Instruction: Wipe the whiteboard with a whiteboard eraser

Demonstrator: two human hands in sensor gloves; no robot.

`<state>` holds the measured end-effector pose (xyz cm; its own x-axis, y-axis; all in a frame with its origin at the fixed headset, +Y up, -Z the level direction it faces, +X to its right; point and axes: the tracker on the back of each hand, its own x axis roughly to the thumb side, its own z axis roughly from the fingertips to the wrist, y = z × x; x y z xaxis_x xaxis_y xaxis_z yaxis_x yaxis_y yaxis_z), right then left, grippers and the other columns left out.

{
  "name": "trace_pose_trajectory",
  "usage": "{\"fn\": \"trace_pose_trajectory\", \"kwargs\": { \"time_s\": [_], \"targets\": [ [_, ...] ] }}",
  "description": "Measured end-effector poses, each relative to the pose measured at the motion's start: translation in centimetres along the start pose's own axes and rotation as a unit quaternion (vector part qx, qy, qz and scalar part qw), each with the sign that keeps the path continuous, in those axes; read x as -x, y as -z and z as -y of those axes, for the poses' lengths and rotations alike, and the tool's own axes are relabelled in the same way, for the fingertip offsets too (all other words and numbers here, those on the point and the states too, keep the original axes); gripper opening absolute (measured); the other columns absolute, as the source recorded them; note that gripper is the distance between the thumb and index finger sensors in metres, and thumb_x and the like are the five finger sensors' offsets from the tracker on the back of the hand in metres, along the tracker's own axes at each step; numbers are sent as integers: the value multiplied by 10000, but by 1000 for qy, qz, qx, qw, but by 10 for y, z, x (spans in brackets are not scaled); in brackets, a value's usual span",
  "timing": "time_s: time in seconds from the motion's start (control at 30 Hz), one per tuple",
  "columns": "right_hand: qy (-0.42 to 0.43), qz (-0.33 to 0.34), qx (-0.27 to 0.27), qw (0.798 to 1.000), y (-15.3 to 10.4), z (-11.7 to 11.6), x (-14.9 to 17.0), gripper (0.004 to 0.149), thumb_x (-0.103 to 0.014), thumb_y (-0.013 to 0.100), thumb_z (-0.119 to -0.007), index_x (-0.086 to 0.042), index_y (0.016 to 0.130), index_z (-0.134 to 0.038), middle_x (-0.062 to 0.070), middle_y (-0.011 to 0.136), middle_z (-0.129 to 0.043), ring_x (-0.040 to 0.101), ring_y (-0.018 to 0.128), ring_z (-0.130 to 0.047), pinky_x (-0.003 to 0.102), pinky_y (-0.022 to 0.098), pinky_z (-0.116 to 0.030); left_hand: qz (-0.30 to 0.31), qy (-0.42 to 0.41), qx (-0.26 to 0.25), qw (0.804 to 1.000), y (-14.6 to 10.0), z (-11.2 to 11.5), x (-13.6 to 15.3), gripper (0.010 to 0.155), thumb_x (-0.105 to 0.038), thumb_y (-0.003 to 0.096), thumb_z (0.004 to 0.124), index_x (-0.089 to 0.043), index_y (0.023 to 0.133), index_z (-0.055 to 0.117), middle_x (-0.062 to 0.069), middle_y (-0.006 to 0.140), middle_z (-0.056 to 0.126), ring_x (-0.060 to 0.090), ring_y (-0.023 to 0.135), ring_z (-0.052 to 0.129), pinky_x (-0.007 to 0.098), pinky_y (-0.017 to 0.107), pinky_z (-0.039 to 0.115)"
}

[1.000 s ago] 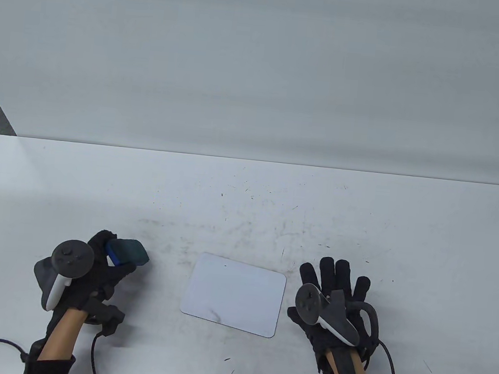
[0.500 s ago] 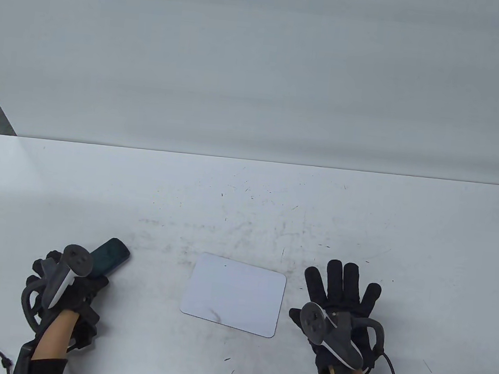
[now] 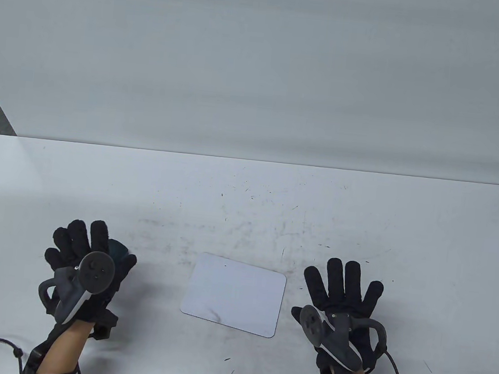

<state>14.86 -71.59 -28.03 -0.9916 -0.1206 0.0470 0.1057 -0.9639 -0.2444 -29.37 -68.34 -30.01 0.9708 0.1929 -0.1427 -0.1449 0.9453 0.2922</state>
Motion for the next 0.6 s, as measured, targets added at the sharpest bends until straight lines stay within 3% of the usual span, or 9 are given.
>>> {"fn": "trace_pose_trajectory", "kwargs": {
  "time_s": [0.1, 0.3, 0.6],
  "targets": [
    [2, 0, -2, 1000, 0, 0, 0, 808, -706, 277, -453, -406, 937, -96, 71, 1123, -108, 435, 1016, -92, 781, 630, -132, 63, 38, -35, 997, -15, -10, -31, 935, -666, 410, 661, -262, 1147, 251, 226, 1191, 180, 601, 1071, 142, 811, 687, 236],
    [-3, 8, -2, 1000, -1, 0, -3, 814, -706, 277, -456, -401, 934, -83, 76, 1123, -108, 435, 1017, -97, 782, 630, -133, 141, 130, -63, 979, -39, -9, -65, 924, -665, 405, 674, -279, 1152, 290, 205, 1209, 249, 578, 1101, 209, 809, 698, 266],
    [-8, 13, -12, 1000, -1, 0, -4, 816, -704, 278, -461, -400, 934, -85, 79, 1123, -108, 434, 1018, -100, 782, 629, -132, 174, 234, -3, 957, -48, 13, -76, 926, -701, 405, 641, -373, 1151, 200, 145, 1236, 129, 569, 1111, 72, 826, 699, 181]
  ]
}}
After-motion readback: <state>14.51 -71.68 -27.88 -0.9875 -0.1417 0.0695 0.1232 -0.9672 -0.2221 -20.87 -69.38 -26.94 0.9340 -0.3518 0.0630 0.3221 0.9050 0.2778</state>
